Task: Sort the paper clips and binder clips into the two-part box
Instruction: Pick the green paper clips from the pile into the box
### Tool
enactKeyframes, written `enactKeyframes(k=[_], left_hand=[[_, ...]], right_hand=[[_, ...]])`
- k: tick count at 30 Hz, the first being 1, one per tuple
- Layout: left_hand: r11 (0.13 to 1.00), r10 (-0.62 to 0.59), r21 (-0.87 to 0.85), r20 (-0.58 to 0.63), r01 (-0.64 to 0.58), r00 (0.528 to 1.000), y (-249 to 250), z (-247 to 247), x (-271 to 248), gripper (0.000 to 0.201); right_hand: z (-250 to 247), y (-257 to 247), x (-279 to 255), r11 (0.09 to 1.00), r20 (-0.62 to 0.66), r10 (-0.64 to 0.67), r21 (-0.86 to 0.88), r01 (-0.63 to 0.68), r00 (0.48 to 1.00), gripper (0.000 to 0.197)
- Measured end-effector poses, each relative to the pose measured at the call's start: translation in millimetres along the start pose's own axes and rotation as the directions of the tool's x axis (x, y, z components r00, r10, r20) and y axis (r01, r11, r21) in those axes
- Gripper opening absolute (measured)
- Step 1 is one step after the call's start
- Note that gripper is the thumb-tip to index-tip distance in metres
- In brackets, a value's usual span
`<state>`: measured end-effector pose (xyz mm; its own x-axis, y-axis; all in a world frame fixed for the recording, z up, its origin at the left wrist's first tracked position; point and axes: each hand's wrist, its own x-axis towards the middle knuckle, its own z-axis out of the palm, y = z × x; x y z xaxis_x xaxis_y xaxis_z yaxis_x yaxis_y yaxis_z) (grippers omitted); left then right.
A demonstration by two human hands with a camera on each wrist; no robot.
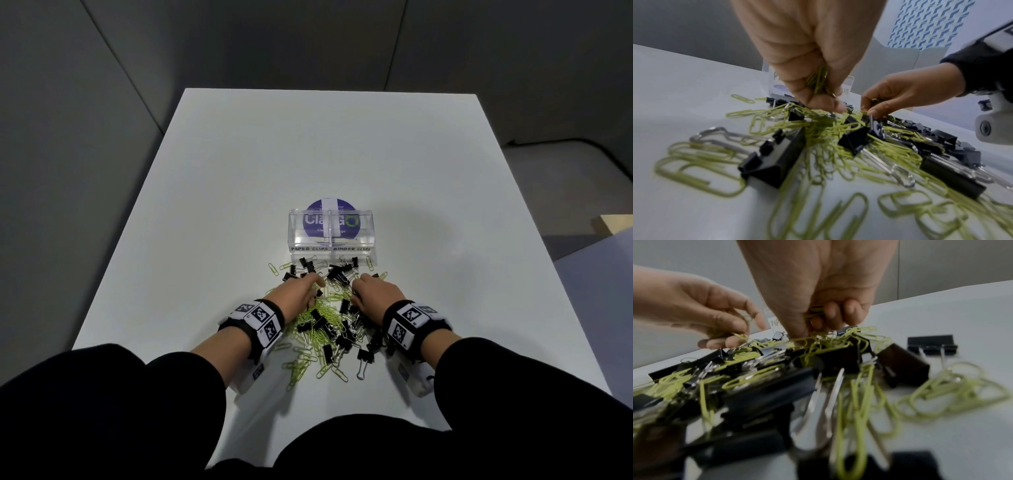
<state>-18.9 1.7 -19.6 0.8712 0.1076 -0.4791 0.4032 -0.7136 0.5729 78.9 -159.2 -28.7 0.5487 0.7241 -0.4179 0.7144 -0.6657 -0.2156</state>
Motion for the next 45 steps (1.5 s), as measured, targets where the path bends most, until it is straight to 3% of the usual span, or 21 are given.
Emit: enactKeyframes(k=[3,10,13,18,25,28,31,36,39,41,45], left_hand=[[0.999,-0.018,-0.051,0.004,0.018,1.000,-1,0,-3,0.024],[0.994,0.011,0.112,-0.083,-0.002,0.997,1,-7,-8,0.023],[0.981,-0.014,0.195,-0.038,0.021,0.999,-7,-11,-10,0.035],[0.992,-0.041,0.116,-0.045,0.046,0.998,-27,-17,-22,0.040],[0.995,-0.035,0.091,-0.133,0.047,0.990,-42,-18,-32,0.041],[0.999,-0.031,0.036,-0.133,0.037,0.991,-42,-13,-29,0.039],[0.990,-0.080,-0.121,-0.042,0.074,0.996,-41,-8,-23,0.034],[0.971,-0.118,-0.214,-0.020,0.111,0.993,-26,-5,-19,0.025],[0.995,-0.082,0.048,-0.004,0.082,0.997,-15,-5,-20,0.024],[0.968,-0.020,0.249,0.000,0.019,1.000,-13,-3,-21,0.026],[0.932,0.010,0.363,-0.017,-0.003,1.000,-16,2,-18,0.035]], right_hand=[[-9,3,0,0.990,0.014,0.010,0.139,-0.012,1.000,0.025],[-20,5,-7,0.887,-0.011,0.112,0.452,-0.094,0.994,0.014],[-17,5,-10,0.881,0.015,0.113,0.461,-0.107,0.993,0.011],[-21,-3,-12,0.895,-0.010,0.091,0.440,-0.077,0.996,0.007],[-18,-20,-3,0.873,-0.003,0.093,0.481,-0.080,0.996,0.030],[-13,-25,-1,0.895,0.036,0.100,0.434,-0.106,0.994,0.031],[-12,-31,-3,0.921,0.057,0.070,0.380,-0.087,0.996,0.025],[-9,-44,-3,0.985,0.092,0.024,0.169,-0.039,0.995,0.031],[-2,-47,-3,0.995,0.084,0.018,0.095,-0.026,0.996,0.030],[0,-49,-4,0.998,0.067,0.014,0.063,-0.018,0.998,0.029],[4,-49,-6,0.999,0.067,0.003,0.047,-0.006,0.998,0.030]])
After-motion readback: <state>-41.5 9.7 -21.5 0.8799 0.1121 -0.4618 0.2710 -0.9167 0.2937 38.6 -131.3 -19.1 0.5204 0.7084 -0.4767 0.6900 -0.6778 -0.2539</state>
